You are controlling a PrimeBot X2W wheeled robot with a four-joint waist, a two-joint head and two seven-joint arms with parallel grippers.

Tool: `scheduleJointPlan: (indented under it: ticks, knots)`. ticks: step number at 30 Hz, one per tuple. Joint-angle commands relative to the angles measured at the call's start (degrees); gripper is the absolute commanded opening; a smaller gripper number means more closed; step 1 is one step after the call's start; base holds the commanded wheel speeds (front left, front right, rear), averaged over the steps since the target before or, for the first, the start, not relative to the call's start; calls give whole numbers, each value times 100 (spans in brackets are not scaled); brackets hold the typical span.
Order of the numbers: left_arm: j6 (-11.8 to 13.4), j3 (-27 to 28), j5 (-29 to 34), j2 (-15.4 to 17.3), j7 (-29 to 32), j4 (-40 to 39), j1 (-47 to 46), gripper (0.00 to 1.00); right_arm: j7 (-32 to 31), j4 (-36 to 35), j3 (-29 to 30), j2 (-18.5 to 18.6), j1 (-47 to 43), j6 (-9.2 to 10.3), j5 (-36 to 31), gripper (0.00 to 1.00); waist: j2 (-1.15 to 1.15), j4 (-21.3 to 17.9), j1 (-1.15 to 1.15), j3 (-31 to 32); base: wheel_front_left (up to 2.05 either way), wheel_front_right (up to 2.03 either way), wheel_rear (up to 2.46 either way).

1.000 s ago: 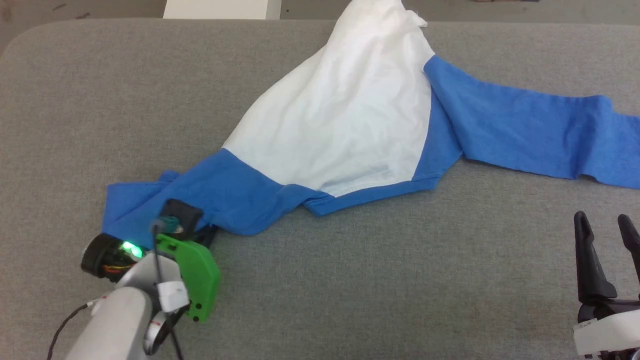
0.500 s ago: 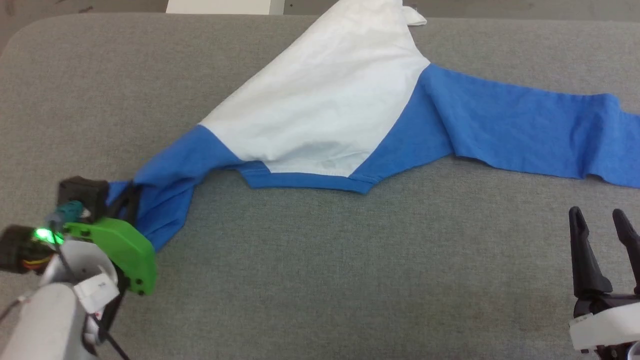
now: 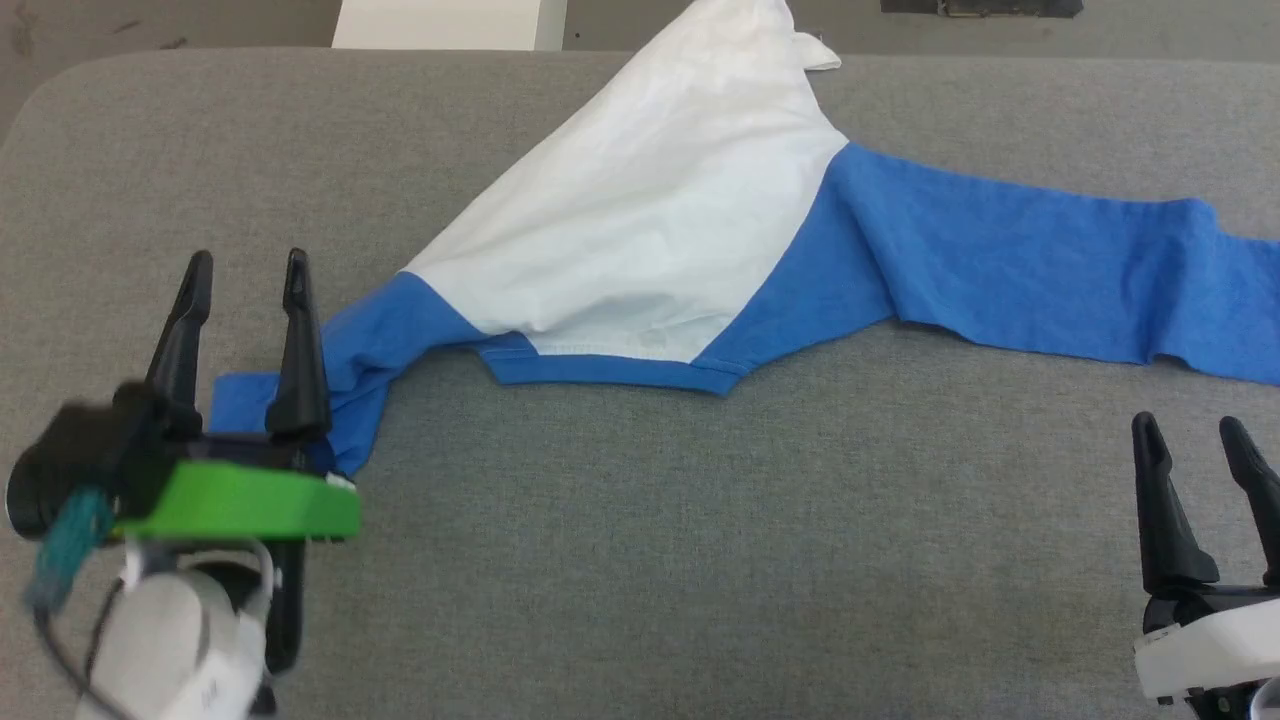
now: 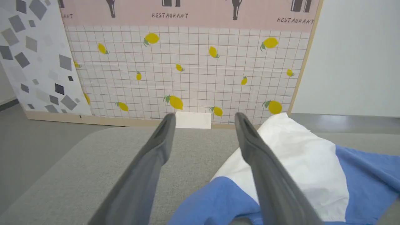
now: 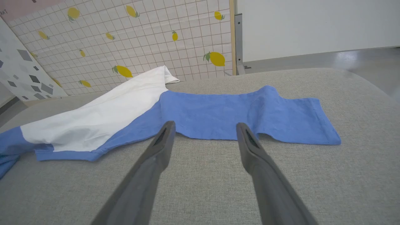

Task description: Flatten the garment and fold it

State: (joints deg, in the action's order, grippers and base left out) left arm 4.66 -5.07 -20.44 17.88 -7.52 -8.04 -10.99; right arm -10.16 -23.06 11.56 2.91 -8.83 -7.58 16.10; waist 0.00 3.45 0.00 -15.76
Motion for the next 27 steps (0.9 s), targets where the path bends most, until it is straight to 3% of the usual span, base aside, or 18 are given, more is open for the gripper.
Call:
scheduleJointPlan:
  ticks: [1, 7, 14, 22, 27]
  knots:
    - [56, -19, 6, -156, -347, -342, 284, 100, 21, 20, -21, -3, -4, 9, 27, 100, 0, -2, 0, 62, 0, 0, 0]
    - [260, -333, 527, -596, -724, -1197, 1275, 100, 118, 122, -90, -3, -130, 9, 129, 100, 0, 2, 0, 190, 0, 0, 0]
    - [229, -872, 1065, -834, -745, -1018, 1773, 100, -90, 16, -59, -3, -17, 9, -158, 100, 0, 86, 0, 254, 0, 0, 0]
    - [56, -916, 1161, -960, -747, -879, 1532, 100, -1370, 17, 148, 113, 1344, 9, -498, 100, 0, 156, 0, -36, 0, 0, 0]
    - [-54, -944, 1205, -1012, -747, -835, 1373, 100, -2322, 731, 292, 739, 2278, 9, -462, 100, 0, 259, 0, -362, 0, 0, 0]
